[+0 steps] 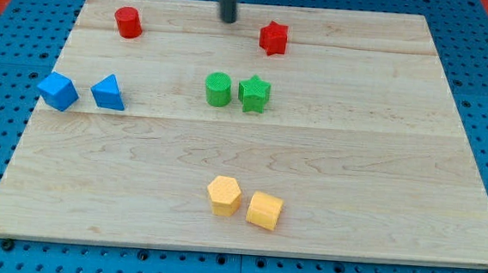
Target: Slide red star to the green star
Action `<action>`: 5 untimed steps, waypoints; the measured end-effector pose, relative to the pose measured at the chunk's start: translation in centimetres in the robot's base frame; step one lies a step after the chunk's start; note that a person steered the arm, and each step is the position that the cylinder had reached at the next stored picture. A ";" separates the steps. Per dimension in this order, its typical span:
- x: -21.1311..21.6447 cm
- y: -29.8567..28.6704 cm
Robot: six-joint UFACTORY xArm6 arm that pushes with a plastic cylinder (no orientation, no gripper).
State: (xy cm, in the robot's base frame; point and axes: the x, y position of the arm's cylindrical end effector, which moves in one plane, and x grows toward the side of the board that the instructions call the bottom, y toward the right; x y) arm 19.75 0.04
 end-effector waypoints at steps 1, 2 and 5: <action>1.6 6.4; 5.1 3.5; 11.1 5.6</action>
State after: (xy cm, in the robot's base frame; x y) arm 30.90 5.62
